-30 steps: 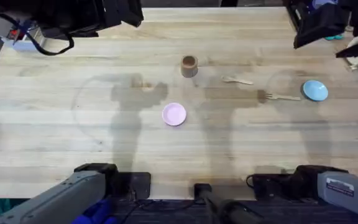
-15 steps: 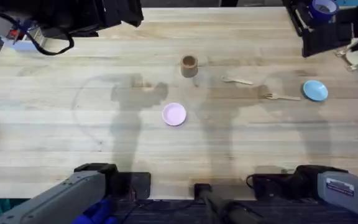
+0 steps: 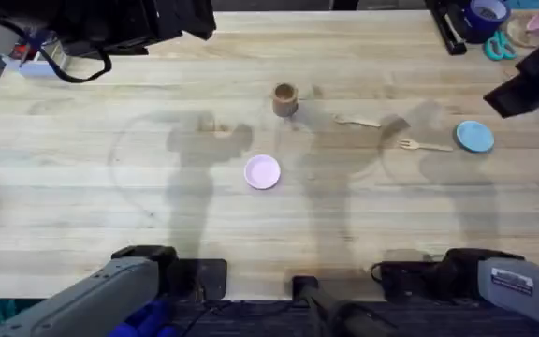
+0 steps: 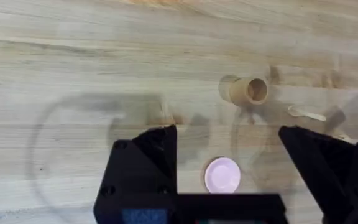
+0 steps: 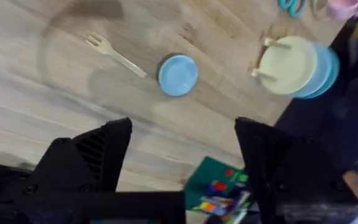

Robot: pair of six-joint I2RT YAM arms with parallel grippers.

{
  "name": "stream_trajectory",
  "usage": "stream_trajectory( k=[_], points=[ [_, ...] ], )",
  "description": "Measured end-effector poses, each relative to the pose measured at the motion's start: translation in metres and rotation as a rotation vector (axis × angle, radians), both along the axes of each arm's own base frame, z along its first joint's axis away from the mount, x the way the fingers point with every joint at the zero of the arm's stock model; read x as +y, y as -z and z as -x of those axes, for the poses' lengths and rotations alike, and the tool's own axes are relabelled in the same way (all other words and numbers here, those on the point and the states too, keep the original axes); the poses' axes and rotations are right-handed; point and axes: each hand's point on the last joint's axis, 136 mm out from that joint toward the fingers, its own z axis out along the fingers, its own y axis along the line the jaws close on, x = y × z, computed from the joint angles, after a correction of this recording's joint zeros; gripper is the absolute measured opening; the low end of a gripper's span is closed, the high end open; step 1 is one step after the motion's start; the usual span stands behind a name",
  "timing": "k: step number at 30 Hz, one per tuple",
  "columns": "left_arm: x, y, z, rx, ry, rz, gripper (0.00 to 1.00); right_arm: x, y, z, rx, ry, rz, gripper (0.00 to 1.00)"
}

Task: Pick up a utensil and set it on the pink plate, then put the other utensil in the container.

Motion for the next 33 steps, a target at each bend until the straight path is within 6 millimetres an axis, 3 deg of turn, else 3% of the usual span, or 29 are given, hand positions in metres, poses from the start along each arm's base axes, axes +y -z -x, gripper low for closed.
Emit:
stream_trajectory(
  k=[6,11,23,33],
  points=[
    [0.0,0.0,0.0,0.0,0.0,-0.001,0.993,-0.002,-0.002,-0.009,0.02,-0.157,0.081,0.996],
    [0.0,0.0,0.0,-0.001,0.0,-0.001,0.993,-0.003,0.015,-0.017,0.108,-0.235,0.1,0.996],
    [0.0,0.0,0.0,0.0,0.0,-0.001,0.993,0.0,0.062,-0.03,0.291,-0.282,0.051,0.996],
    [0.0,0.0,0.0,0.0,-0.001,-0.001,0.993,0.006,0.068,-0.032,0.291,-0.29,-0.009,0.996]
  ],
)
